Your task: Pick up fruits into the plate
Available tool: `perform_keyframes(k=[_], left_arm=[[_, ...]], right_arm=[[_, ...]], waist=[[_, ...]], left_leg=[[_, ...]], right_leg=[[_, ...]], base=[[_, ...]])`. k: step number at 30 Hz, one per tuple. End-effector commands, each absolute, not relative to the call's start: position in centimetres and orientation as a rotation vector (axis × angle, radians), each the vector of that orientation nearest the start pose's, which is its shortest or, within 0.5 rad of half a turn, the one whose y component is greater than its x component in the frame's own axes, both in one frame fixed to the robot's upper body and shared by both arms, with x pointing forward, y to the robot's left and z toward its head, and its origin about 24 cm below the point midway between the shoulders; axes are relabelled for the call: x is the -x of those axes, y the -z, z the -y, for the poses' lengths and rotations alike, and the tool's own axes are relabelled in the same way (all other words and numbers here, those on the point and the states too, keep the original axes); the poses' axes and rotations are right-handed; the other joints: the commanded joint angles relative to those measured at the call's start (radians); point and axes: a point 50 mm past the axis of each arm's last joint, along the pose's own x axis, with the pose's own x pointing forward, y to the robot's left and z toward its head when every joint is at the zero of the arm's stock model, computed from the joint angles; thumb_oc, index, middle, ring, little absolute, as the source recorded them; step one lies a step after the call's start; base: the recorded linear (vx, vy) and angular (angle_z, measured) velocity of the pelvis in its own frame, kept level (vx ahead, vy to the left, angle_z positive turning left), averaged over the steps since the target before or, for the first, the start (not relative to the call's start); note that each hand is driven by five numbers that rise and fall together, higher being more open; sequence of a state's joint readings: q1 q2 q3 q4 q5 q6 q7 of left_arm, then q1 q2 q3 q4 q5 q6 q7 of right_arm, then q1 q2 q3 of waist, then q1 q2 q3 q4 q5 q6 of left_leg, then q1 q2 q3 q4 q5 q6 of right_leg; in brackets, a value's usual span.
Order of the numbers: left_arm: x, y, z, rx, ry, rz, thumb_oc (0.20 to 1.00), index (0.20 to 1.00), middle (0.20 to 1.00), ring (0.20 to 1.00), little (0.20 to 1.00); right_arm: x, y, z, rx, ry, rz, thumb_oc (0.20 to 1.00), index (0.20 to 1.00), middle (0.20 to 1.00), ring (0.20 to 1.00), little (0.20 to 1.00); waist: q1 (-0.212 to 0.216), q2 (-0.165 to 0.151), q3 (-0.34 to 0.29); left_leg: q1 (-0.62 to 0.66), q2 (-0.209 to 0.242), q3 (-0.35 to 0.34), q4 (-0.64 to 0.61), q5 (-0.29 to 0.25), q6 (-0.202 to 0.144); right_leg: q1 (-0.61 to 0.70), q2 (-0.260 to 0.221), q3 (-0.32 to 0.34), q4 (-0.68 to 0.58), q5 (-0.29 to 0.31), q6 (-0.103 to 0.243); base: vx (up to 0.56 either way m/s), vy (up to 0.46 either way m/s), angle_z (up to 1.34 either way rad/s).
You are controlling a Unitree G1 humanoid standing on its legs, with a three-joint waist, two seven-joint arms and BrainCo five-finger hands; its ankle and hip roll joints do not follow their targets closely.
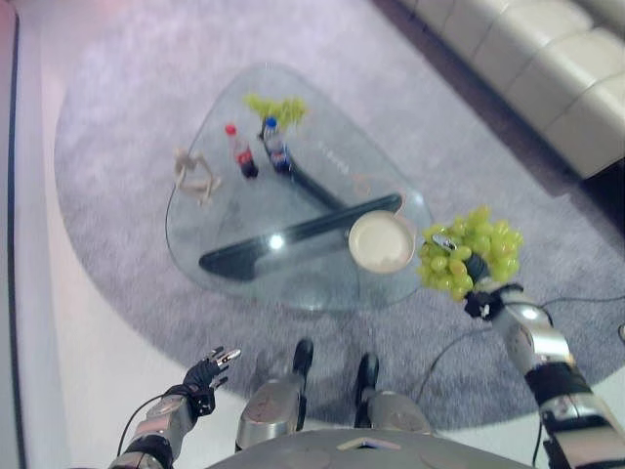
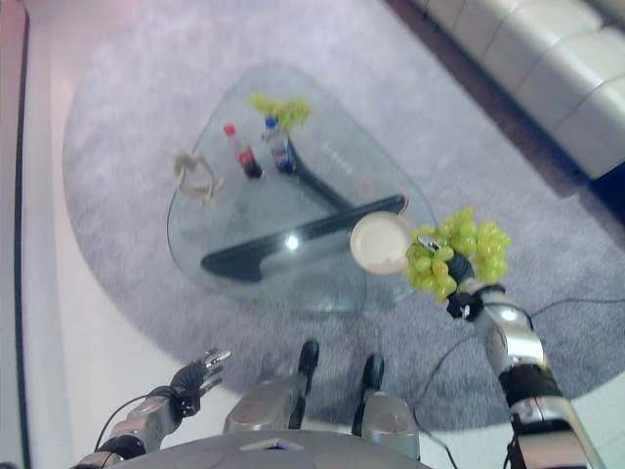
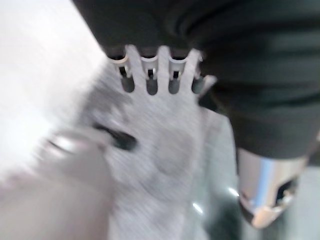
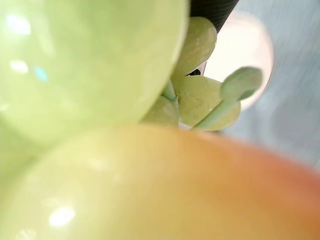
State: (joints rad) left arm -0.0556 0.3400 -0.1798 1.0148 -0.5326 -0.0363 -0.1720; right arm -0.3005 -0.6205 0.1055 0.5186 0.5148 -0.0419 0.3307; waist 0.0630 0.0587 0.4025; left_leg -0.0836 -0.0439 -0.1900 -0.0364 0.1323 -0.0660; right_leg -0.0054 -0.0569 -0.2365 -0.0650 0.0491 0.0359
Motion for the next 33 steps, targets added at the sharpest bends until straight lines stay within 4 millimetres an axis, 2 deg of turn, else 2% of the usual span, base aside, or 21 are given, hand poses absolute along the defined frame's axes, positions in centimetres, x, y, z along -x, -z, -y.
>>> perform_keyframes(k=[1, 2, 3, 4, 7, 11, 12, 19, 24, 31, 33], left_arm=[[-17.4, 11.9, -24.5, 0.062, -0.086, -0.820, 1.000, 1.000, 1.000, 1.000, 1.000], [-17.4, 11.9, -24.5, 0.062, -0.086, -0.820, 1.000, 1.000, 1.000, 1.000, 1.000], [-18.5, 11.5, -23.9, 0.067, -0.087, -0.790, 1.000, 1.000, 1.000, 1.000, 1.000], [-18.7, 11.4, -23.8, 0.070, -0.085, -0.782, 1.000, 1.000, 1.000, 1.000, 1.000], [-19.6, 11.1, -22.8, 0.081, -0.057, -0.760, 1.000, 1.000, 1.000, 1.000, 1.000], [-20.5, 10.7, -21.9, 0.091, -0.018, -0.729, 1.000, 1.000, 1.000, 1.000, 1.000], [-21.3, 10.2, -21.2, 0.094, 0.008, -0.703, 1.000, 1.000, 1.000, 1.000, 1.000], [-23.3, 8.7, -18.5, 0.098, 0.115, -0.615, 1.000, 1.000, 1.000, 1.000, 1.000], [-23.9, 8.0, -18.0, 0.101, 0.133, -0.576, 1.000, 1.000, 1.000, 1.000, 1.000], [-23.9, 8.0, -17.5, 0.105, 0.165, -0.576, 1.000, 1.000, 1.000, 1.000, 1.000], [-23.7, 8.2, -17.4, 0.109, 0.171, -0.583, 1.000, 1.000, 1.000, 1.000, 1.000]], right_arm=[[-32.5, -11.9, 27.1, 0.312, -0.140, 0.080, 0.200, 0.200, 0.200, 0.200, 0.200], [-32.5, -11.9, 27.1, 0.312, -0.140, 0.080, 0.200, 0.200, 0.200, 0.200, 0.200], [-33.9, -14.2, 27.7, 0.452, -0.069, 0.104, 0.200, 0.200, 0.200, 0.200, 0.200], [-34.0, -14.5, 27.7, 0.467, -0.062, 0.107, 0.200, 0.200, 0.200, 0.200, 0.200], [-35.3, -16.1, 28.1, 0.614, 0.019, 0.090, 0.200, 0.200, 0.200, 0.200, 0.200], [-36.2, -16.9, 28.1, 0.742, 0.095, 0.075, 0.200, 0.200, 0.200, 0.200, 0.200], [-36.7, -17.5, 27.9, 0.795, 0.133, 0.063, 0.200, 0.200, 0.200, 0.200, 0.200], [-38.4, -19.4, 27.4, 0.846, 0.235, 0.042, 0.200, 0.200, 0.200, 0.200, 0.200], [-39.0, -20.6, 27.4, 0.853, 0.293, 0.029, 0.200, 0.200, 0.200, 0.200, 0.200], [-39.4, -21.8, 28.5, 0.866, 0.395, -0.011, 0.200, 0.200, 0.200, 0.200, 0.200], [-39.4, -22.2, 28.7, 0.884, 0.438, -0.016, 0.473, 0.473, 0.473, 0.473, 0.473]], waist=[[0.031, -0.024, 0.059], [0.031, -0.024, 0.059], [0.035, -0.004, 0.110], [0.034, -0.002, 0.116], [0.039, 0.010, 0.118], [0.048, 0.018, 0.118], [0.057, 0.020, 0.118], [0.091, 0.029, 0.118], [0.110, 0.037, 0.118], [0.127, 0.056, 0.118], [0.129, 0.062, 0.118]], left_leg=[[-0.035, -0.017, 0.070, 0.153, -0.181, 0.049], [-0.035, -0.017, 0.070, 0.153, -0.181, 0.049], [-0.105, -0.027, 0.054, 0.177, -0.167, 0.050], [-0.116, -0.029, 0.053, 0.181, -0.165, 0.050], [-0.212, -0.042, 0.057, 0.201, -0.154, 0.049], [-0.271, -0.048, 0.066, 0.220, -0.155, 0.047], [-0.303, -0.053, 0.069, 0.229, -0.154, 0.048], [-0.395, -0.070, 0.073, 0.259, -0.160, 0.052], [-0.439, -0.082, 0.077, 0.263, -0.154, 0.060], [-0.466, -0.095, 0.081, 0.270, -0.150, 0.064], [-0.469, -0.099, 0.082, 0.272, -0.151, 0.065]], right_leg=[[-0.136, -0.020, 0.048, 0.240, -0.112, 0.008], [-0.136, -0.020, 0.048, 0.240, -0.112, 0.008], [-0.224, -0.019, 0.032, 0.292, -0.116, 0.001], [-0.236, -0.020, 0.030, 0.298, -0.116, 0.000], [-0.343, -0.024, 0.024, 0.324, -0.108, 0.001], [-0.404, -0.032, 0.021, 0.335, -0.100, 0.005], [-0.437, -0.036, 0.015, 0.344, -0.096, 0.009], [-0.526, -0.052, -0.001, 0.364, -0.087, 0.024], [-0.580, -0.058, -0.005, 0.381, -0.082, 0.032], [-0.615, -0.064, -0.005, 0.395, -0.079, 0.035], [-0.621, -0.064, -0.004, 0.396, -0.078, 0.036]], base=[[-0.10, 0.004, 0.02], [-0.21, 0.065, 0.03], [-0.20, 0.078, 0.04], [-0.25, 0.150, 0.07], [-0.09, 0.132, 0.07], [-0.05, 0.083, 0.03], [-0.05, 0.061, -0.03], [-0.04, 0.056, 0.03], [-0.03, 0.048, 0.02], [-0.01, 0.042, 0.05], [0.00, 0.032, 0.02]])
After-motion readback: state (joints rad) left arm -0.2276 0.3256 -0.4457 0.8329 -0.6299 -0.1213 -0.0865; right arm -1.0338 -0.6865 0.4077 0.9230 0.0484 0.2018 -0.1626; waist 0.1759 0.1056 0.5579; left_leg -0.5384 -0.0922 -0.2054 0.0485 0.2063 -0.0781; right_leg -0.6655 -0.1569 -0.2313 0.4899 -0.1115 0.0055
